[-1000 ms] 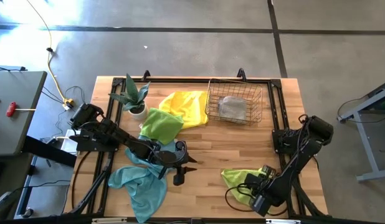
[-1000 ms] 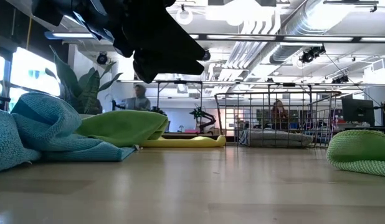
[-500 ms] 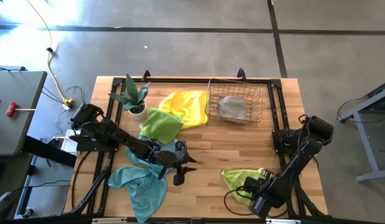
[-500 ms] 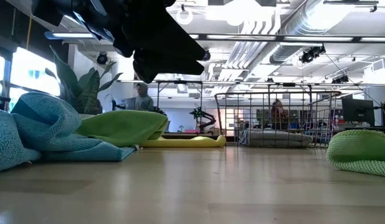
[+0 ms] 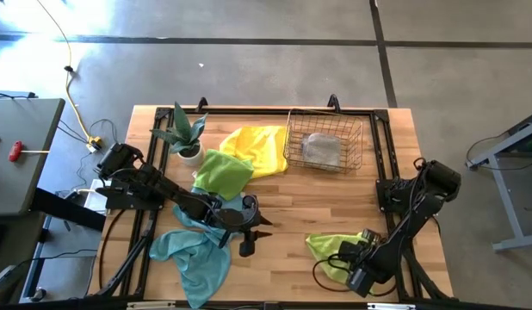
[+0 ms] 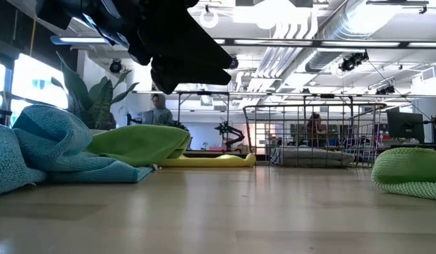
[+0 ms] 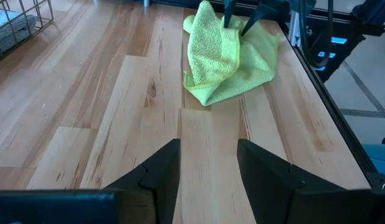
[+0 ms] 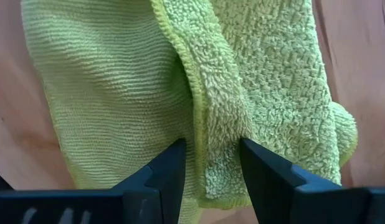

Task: Fold microfiber towels
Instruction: Fold the light green microfiber towel

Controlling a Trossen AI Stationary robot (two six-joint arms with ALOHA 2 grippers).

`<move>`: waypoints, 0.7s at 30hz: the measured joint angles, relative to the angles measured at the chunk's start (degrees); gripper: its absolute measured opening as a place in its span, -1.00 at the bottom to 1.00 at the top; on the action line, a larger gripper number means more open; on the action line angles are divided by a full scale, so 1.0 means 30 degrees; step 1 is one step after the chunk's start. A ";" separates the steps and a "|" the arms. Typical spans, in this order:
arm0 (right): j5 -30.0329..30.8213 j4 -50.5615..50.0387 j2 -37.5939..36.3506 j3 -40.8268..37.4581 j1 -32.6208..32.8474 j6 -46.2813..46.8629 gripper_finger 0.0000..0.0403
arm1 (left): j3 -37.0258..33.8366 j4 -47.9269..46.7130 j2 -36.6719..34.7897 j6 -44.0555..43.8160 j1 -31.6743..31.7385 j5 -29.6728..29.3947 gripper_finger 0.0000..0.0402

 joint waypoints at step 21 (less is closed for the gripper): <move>0.2218 -0.1690 0.0000 -0.0007 -0.0044 -0.0205 -0.97 | 0.0000 0.0000 0.0000 -0.0011 0.0000 0.0000 -0.26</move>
